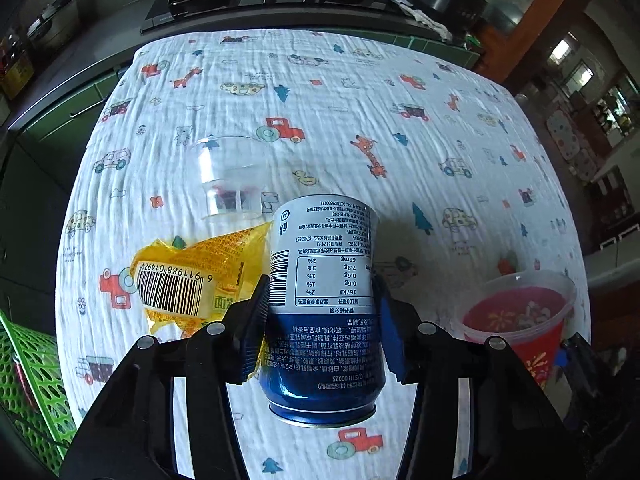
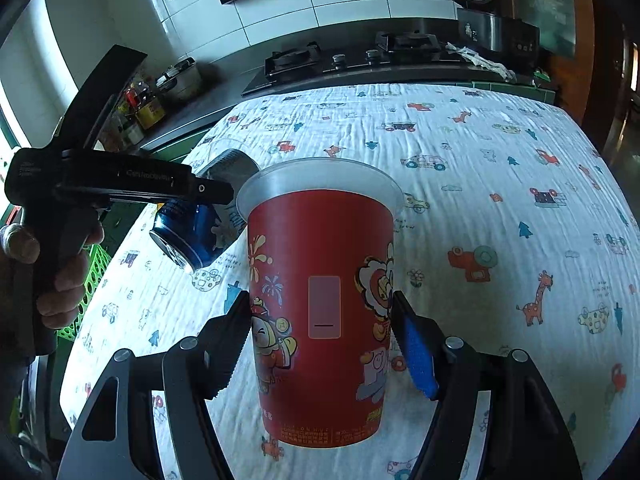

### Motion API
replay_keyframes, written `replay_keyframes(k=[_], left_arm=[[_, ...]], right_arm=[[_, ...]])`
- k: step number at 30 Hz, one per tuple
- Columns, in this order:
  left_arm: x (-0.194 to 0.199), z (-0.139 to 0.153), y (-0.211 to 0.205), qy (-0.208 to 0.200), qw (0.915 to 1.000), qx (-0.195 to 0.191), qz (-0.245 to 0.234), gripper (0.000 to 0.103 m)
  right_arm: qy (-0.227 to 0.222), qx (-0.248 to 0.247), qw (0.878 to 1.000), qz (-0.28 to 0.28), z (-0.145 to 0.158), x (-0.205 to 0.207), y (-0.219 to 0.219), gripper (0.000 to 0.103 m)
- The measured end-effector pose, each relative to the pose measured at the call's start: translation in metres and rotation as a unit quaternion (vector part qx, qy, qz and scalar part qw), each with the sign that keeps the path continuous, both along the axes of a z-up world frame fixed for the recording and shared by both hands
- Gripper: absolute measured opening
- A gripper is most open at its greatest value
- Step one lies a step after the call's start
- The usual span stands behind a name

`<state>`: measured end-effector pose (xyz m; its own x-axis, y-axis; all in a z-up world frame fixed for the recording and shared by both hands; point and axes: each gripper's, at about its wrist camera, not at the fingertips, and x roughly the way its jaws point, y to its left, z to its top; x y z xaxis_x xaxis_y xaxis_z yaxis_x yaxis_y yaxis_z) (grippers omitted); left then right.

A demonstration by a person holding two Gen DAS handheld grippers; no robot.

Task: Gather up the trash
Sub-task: 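Carry the red cup and blue can toward the green basket with both tools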

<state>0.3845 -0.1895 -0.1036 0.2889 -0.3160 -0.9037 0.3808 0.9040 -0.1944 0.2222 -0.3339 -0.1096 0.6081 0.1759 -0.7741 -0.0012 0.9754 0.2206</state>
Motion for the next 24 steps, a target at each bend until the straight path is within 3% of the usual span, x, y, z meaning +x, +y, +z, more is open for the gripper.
replay_keyframes(k=[13,24], left_arm=[[-0.053,0.048,0.027,-0.043,0.9989,-0.015,0.011,0.049],[-0.1,0.075,0.078,-0.076,0.9954,-0.012,0.058,0.049]], right_arm=[[-0.026,0.0,0.999,0.035,0.023,-0.029,0.026,0.067],[-0.047,-0.002,0.995,0.084,0.042,-0.054,0.062,0.067]])
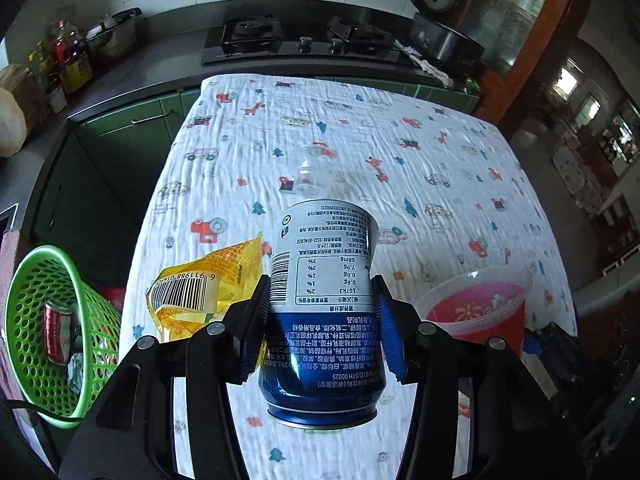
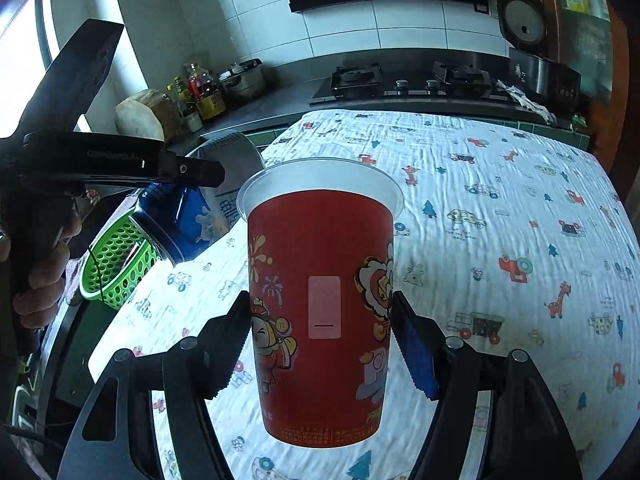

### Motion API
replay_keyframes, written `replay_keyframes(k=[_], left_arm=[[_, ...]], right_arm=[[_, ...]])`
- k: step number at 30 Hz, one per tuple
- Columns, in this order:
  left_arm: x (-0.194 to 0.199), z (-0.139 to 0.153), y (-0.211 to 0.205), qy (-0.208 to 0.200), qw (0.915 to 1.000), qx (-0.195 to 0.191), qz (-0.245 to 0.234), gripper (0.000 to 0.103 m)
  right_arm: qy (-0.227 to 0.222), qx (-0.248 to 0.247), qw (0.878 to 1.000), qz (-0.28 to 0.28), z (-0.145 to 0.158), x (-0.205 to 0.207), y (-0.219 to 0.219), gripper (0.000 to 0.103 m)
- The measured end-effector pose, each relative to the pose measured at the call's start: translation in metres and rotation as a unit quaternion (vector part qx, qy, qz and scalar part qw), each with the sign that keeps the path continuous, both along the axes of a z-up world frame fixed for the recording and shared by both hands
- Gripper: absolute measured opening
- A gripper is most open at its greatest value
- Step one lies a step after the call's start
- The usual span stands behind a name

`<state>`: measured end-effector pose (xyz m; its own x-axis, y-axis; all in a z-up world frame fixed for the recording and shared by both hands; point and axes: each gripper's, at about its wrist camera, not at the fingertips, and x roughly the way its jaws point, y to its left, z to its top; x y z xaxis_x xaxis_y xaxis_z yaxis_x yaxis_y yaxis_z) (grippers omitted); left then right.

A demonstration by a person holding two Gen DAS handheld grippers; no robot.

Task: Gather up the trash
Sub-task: 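Carry the red cup and blue can toward the green basket with both tools, then open the left tool to drop the blue can into the basket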

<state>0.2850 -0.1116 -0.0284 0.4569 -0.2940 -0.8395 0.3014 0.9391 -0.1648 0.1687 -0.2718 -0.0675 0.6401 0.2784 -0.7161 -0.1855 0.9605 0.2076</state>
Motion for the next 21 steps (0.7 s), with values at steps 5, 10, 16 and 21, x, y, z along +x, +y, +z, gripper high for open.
replay_keyframes(k=[5,10,16,21], left_arm=[[-0.023,0.01,0.027,-0.015,0.9994,0.002,0.031,0.049],[-0.046,0.022,0.062,-0.036,0.9965,0.014,0.074,0.049],[-0.057,0.031,0.117,-0.05,0.9899,0.03,0.129,0.049],[-0.05,0.029,0.168,-0.055,0.9798,0.067,0.18,0.049]], right_arm=[[-0.008,-0.002,1.0,0.029,0.007,-0.011,0.017,0.067],[-0.015,0.0,0.998,0.06,0.012,-0.02,0.034,0.067],[-0.022,0.004,0.996,0.09,0.018,-0.023,0.055,0.067],[-0.024,0.006,0.994,0.109,0.02,-0.012,0.075,0.067]])
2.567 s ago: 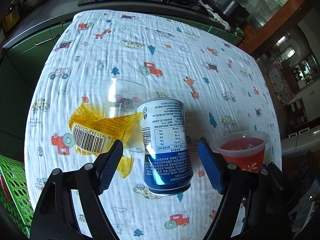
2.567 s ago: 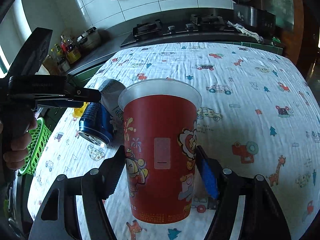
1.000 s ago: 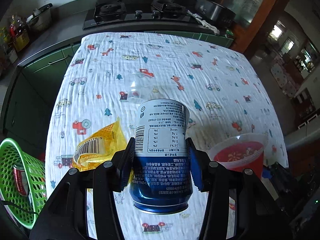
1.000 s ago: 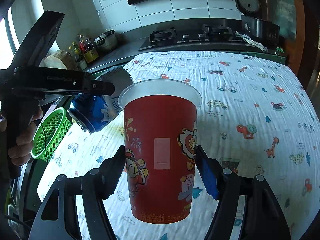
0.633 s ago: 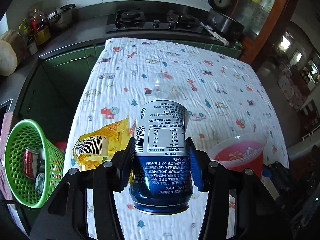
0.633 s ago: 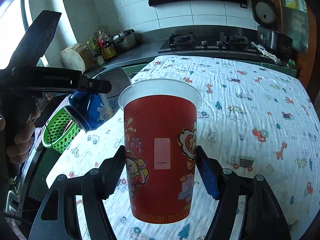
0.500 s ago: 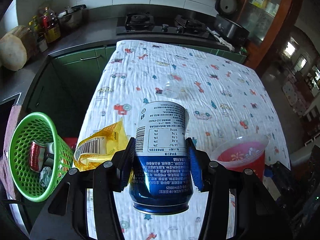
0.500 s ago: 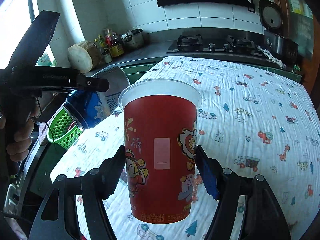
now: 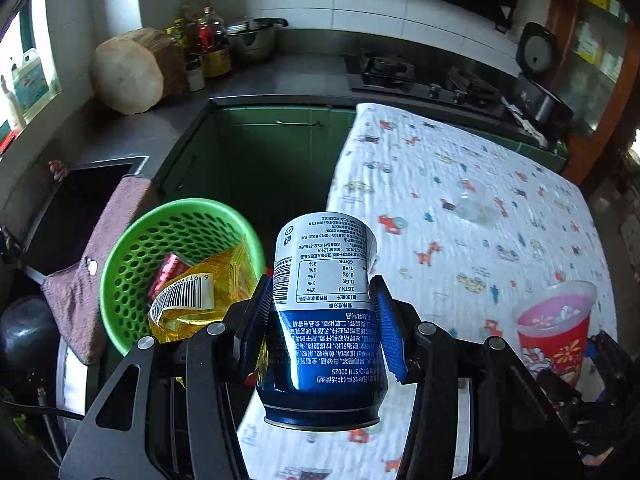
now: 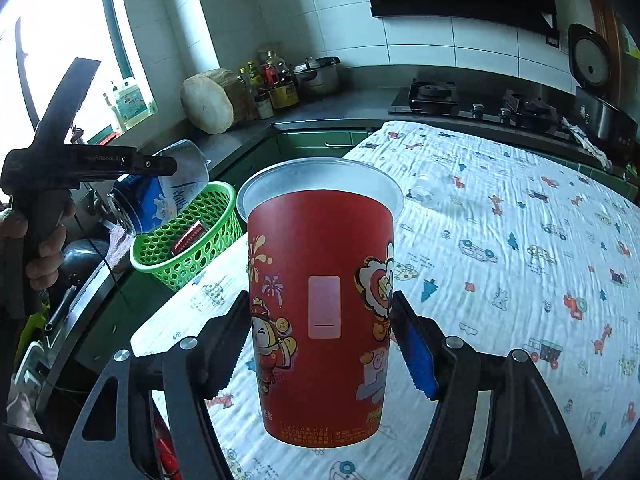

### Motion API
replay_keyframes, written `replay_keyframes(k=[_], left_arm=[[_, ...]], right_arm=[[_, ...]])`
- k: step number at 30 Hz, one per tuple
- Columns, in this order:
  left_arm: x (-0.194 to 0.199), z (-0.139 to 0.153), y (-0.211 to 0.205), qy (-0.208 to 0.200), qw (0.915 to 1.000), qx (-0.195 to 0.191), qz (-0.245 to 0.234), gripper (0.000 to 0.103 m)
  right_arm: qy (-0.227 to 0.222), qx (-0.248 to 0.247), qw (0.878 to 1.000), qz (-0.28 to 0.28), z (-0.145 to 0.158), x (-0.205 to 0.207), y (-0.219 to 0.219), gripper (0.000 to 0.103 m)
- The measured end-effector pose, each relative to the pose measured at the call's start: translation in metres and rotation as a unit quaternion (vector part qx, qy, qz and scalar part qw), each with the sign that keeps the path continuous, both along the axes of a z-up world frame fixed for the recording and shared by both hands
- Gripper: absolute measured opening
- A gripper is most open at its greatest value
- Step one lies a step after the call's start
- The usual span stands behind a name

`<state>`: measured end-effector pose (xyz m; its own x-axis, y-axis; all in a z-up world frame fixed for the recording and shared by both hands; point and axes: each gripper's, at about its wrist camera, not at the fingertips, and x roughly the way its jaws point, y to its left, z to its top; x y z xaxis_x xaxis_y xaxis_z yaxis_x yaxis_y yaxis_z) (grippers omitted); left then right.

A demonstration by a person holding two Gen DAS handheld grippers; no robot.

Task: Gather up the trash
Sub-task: 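Open the left tool to drop the blue can into the basket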

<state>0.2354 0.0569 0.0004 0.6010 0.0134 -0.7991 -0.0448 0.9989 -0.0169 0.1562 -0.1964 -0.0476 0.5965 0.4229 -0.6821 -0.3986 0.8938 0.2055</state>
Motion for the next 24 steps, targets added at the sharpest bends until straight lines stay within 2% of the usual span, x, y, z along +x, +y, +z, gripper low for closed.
replay_keyframes(k=[7,11,19,24], left_arm=[[0.031,-0.028,0.082,0.034,0.9963,0.028,0.074,0.049],[0.045,-0.05,0.119,0.061,0.9928,0.034,0.097,0.049],[0.062,-0.099,0.153,0.105,0.9882,0.02,0.109,0.049],[0.065,-0.116,0.165,0.119,0.987,0.007,0.107,0.05]], right_arm=[[0.005,0.002,0.999,0.033,-0.002,0.024,0.044,0.067],[0.008,0.001,0.999,0.05,-0.005,0.04,0.071,0.067],[0.016,-0.003,0.997,0.078,-0.012,0.073,0.12,0.067],[0.025,-0.004,0.995,0.095,-0.018,0.089,0.151,0.067]])
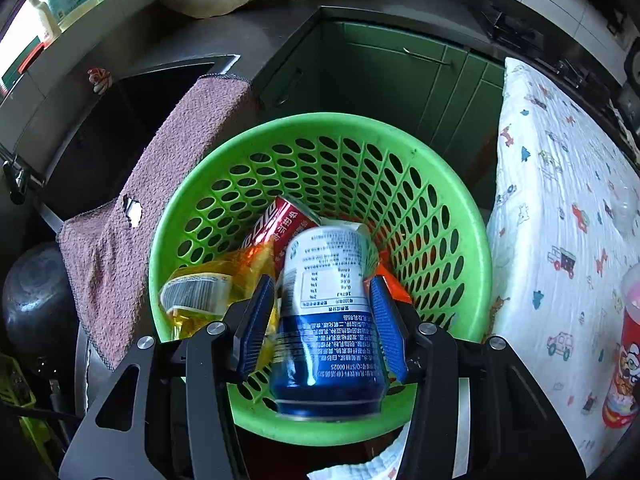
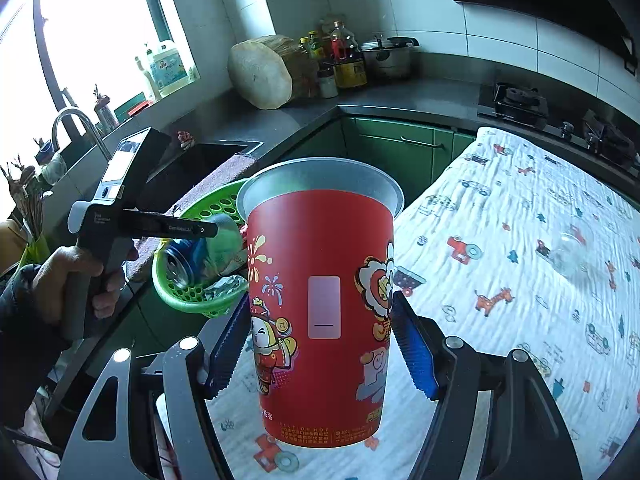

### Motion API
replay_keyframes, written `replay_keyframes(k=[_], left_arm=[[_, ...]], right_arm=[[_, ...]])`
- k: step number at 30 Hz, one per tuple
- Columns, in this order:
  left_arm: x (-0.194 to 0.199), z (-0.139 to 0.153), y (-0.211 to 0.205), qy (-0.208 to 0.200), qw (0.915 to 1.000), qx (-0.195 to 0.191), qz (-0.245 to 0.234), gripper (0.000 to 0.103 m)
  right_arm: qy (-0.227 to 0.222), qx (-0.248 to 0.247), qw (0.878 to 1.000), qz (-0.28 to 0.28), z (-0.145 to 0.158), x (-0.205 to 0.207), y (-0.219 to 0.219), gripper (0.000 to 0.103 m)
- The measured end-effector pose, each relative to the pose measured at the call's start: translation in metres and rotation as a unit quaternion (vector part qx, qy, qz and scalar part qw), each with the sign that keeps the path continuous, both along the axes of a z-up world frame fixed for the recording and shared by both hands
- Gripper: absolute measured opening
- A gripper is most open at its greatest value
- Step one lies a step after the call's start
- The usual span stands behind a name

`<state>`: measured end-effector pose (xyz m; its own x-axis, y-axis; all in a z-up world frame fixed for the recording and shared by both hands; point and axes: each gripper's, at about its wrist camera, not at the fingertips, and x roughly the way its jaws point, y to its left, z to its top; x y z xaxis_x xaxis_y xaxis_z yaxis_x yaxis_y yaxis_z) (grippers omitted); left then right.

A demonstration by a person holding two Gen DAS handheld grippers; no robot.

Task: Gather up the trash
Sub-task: 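Open the left tool to drop the blue can into the basket, then hold the red paper cup with the right tool above the green basket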

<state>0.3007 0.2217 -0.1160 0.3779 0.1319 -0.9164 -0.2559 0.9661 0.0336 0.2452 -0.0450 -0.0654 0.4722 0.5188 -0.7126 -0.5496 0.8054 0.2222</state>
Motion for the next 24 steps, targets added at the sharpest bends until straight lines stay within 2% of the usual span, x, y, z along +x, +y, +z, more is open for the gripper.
replay_keyframes(k=[2,4,5,10,18,24], left_arm=[[0.0,-0.003,0.004,0.0,1.0,-0.004,-0.001,0.052],[-0.002,-0.003,0.008,-0.002,1.0,-0.009,0.001,0.061],[-0.003,-0.002,0.011,-0.005,0.9999,-0.009,0.003,0.062],[-0.013,0.011,0.03,-0.024,0.9994,-0.022,0.015,0.063],[-0.036,0.041,0.057,-0.057,0.9975,-0.021,0.037,0.066],[-0.046,0.048,0.071,-0.066,0.9964,-0.02,0.049,0.066]], right_arm=[[0.003,0.0,1.0,0.007,-0.002,0.005,0.012,0.067],[0.005,-0.001,1.0,0.015,-0.004,0.01,0.025,0.067],[0.006,-0.002,1.0,0.018,-0.006,0.012,0.031,0.067],[0.009,-0.002,0.999,0.034,-0.009,0.023,0.057,0.067],[0.01,0.0,0.998,0.064,-0.017,0.04,0.105,0.067],[0.015,-0.001,0.997,0.082,-0.024,0.044,0.137,0.067]])
